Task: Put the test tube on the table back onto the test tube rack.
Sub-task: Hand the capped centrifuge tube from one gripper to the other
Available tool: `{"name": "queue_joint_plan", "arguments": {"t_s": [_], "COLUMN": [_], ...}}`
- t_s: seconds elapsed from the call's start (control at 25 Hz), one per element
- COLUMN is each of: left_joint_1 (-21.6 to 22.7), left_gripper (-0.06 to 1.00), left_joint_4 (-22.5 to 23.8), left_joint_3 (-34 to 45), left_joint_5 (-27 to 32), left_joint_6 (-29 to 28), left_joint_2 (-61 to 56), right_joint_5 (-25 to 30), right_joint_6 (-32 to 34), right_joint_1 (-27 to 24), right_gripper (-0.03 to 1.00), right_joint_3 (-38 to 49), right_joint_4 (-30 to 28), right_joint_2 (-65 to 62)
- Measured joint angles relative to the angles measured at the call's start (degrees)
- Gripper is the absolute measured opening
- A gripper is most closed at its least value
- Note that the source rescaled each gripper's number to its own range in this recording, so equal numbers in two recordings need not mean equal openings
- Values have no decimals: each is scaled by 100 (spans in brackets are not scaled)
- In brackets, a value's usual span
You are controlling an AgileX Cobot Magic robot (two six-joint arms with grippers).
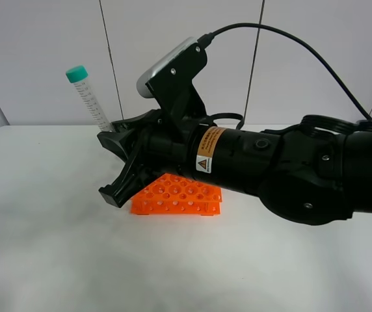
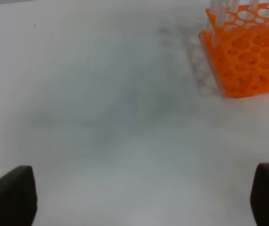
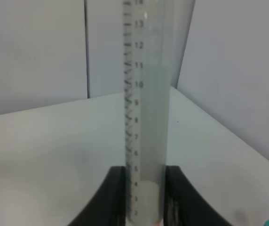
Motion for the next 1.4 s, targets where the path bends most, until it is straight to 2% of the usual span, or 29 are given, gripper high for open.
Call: {"name": "queue_joint_plan", "arguments": {"t_s": [0.36,0.6,0.88,1.4], "left_joint_1": [0,0,0,0], "left_gripper": [100,100,100,100], "left_joint_4": [0,0,0,48], "left_joint_3": [0,0,0,0], "left_joint_5": [0,0,0,-25], "left_joint_6": [0,0,0,22], "left_joint_2": [0,0,0,0], "right_joint_5": [-20,-43,-345,-385], "right_joint_6": [32,32,32,-7], "right_joint_1": [-10,-10,-39,-39], "right_gripper": [0,0,0,0], "right_joint_3": [0,0,0,0], "right_joint_4": [-115,-154,-215,-215], "right_joint_2": [72,549,879,983]}}
